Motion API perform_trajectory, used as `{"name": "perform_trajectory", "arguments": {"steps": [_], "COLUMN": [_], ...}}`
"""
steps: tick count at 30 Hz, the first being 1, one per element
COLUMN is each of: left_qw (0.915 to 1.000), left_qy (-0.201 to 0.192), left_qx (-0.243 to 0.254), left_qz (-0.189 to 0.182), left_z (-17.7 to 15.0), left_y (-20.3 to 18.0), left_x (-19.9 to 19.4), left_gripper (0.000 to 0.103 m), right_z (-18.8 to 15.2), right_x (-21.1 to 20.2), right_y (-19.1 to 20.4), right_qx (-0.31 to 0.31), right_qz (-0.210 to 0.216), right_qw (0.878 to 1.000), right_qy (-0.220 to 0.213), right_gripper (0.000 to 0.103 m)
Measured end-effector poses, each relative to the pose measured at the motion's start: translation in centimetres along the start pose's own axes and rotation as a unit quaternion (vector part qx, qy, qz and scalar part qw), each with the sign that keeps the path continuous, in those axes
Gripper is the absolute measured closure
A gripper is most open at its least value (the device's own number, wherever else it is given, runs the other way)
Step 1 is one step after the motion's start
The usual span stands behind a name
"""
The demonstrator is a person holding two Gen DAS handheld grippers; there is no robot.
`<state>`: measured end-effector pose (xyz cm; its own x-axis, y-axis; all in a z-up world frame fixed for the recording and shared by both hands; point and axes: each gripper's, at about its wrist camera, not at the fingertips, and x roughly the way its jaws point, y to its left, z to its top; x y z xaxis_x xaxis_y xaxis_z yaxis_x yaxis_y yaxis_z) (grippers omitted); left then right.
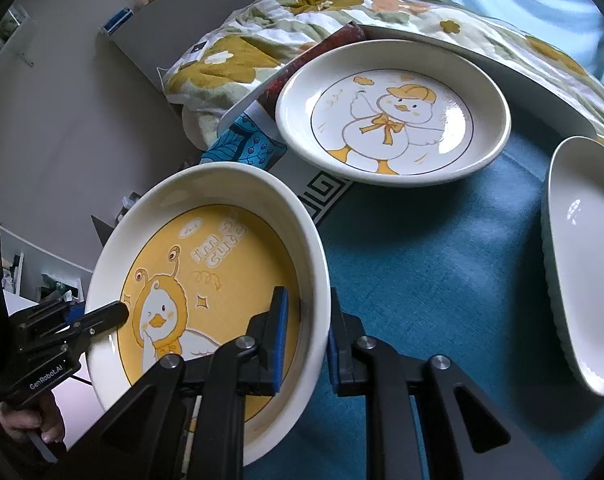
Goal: Organize plates and bowls
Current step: 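Lift the yellow bear plate with both grippers and carry it beside the pink bowl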
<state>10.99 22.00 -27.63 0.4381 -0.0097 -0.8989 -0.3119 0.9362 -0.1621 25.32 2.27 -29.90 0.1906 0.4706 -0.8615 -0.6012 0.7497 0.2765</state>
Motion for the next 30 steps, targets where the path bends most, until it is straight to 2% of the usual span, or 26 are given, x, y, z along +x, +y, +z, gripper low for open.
{"name": "perform_trajectory", "arguments": {"steps": [9,15,22,30], "left_qw": [0.9988,0.9941,0.9801,0.9586], "left_qy": [-0.031,-0.049,-0.050,-0.016], "left_qx": [0.037,0.093,0.174,0.239], "left_qz": [0.003,-0.025,-0.081,-0.154], "left_z": [0.6,1.6,1.5,-1.9], "left_y": [-1.8,-5.2,-11.9,-20.2], "left_x": [-2.5,-5.4,-7.2,-5.7], "left_gripper": [0.086,0.086,0.086,0.086], "right_z": [-1.6,-3.6,-8.7,-16.1], "right_x": [-2.9,-8.6,-15.6,-21.0], "right_y": [0.1,-1.0,-3.2,-6.9], "right_qx": [0.016,0.070,0.149,0.227], "right_qz": [-0.005,-0.024,-0.069,-0.129], "right_qw": [0.999,0.993,0.977,0.952], "right_qy": [-0.040,-0.088,-0.137,-0.158], "right_gripper": [0.087,0.087,0.087,0.087]}}
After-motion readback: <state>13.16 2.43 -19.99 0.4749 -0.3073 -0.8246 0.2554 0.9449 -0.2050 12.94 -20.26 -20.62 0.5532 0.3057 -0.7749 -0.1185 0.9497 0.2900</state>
